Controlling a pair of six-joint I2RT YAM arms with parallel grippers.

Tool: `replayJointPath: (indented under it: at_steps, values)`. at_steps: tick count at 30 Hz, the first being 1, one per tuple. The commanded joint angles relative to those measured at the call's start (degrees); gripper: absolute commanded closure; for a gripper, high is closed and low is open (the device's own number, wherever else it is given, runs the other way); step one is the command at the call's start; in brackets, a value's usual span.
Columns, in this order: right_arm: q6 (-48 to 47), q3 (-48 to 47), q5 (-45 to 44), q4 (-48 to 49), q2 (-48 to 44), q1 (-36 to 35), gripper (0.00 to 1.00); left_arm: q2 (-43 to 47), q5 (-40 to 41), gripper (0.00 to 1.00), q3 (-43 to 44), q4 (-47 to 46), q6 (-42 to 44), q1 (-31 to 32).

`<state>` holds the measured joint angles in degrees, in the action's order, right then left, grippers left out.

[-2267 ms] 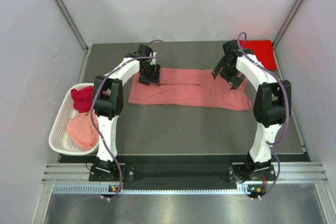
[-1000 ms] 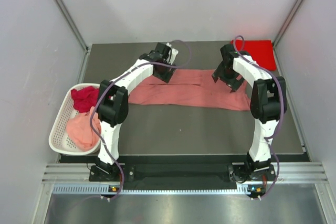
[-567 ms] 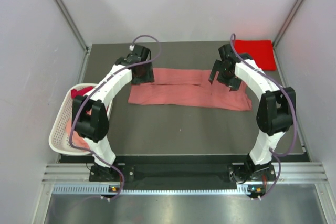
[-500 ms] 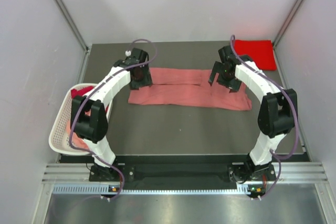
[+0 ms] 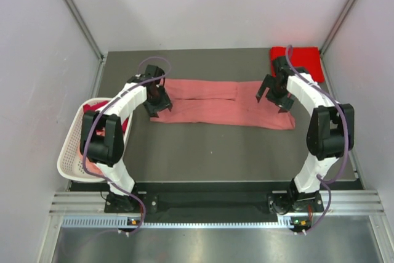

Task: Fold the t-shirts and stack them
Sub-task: Fold the tshirt

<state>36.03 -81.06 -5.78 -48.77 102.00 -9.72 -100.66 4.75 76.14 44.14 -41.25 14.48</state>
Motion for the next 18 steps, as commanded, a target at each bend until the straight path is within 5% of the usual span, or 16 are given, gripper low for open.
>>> replayJointPath:
  at_steps: [1, 5, 7, 10, 18]
  values:
    - [2.2, -1.6, 0.4, 1.6, 1.8, 4.3, 0.02, 0.2, -6.6, 0.38, 3.5, -2.3, 6.3, 0.3]
    - [4.7, -3.3, 0.4, 0.7, 4.1, 6.3, 0.03, -4.4, -5.0, 0.34, 12.1, 4.0, 11.0, 1.9]
    - [4.6, -4.5, 1.3, 0.4, 4.7, 6.3, 0.03, -4.1, 1.6, 0.29, 12.5, 7.0, 9.6, 2.4]
    - [4.2, -4.5, 2.5, 0.8, 5.0, 6.3, 0.03, -0.9, 0.2, 0.27, 8.5, 5.7, 5.3, 2.0]
    - [-0.2, -3.8, 1.2, 2.7, 3.7, 6.3, 0.04, 2.6, -5.3, 0.43, -1.9, 1.6, -8.1, -0.2]
